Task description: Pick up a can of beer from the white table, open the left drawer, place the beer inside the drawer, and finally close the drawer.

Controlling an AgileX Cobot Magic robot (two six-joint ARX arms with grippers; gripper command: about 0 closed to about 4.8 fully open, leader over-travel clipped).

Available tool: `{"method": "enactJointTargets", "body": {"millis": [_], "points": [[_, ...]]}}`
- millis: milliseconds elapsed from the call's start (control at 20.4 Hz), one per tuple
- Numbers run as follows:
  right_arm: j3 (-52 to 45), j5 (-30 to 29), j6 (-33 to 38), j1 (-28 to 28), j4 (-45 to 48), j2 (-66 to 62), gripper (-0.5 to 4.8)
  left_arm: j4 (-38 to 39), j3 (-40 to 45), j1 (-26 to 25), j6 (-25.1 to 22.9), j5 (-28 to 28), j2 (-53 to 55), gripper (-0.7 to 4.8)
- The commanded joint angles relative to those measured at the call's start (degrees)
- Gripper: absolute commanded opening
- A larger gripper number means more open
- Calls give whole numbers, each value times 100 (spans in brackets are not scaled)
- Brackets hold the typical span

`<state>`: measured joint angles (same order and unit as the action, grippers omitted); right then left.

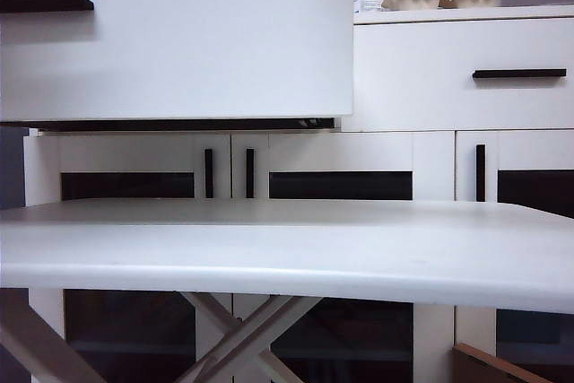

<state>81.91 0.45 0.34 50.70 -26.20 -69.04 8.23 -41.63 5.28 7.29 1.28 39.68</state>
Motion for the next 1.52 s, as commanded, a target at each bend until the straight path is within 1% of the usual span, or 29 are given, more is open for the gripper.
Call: {"method": "enactJointTargets", "body": {"millis": [49, 147, 293, 636, 978, 1125, 1370, 1516], "points": [[11, 149, 4, 7, 66, 107, -1, -302, -31, 9, -17, 46, 195, -6], [13, 313, 2, 0, 70, 175, -1, -514, -31, 9, -22, 39, 372, -6], [15, 310, 4, 0, 72, 232, -1, -678, -28, 9, -44, 44, 605, -6], [15, 310, 7, 7, 76, 258, -1, -1491, -31, 9, -42, 42, 1270, -6], [15, 306, 9, 7, 74, 260, -1, -2146, -31, 9, -37, 39, 1939, -6], [15, 295, 9, 7, 74, 260, -1, -2597, -31, 9, 22, 2, 2210, -6], [17, 238, 9, 7, 76, 264, -1, -3056, -33, 7, 22, -24, 2544, -6], [22, 238, 9, 7, 76, 264, -1, -3281, -57, 7, 22, -138, 2730, -6]]}}
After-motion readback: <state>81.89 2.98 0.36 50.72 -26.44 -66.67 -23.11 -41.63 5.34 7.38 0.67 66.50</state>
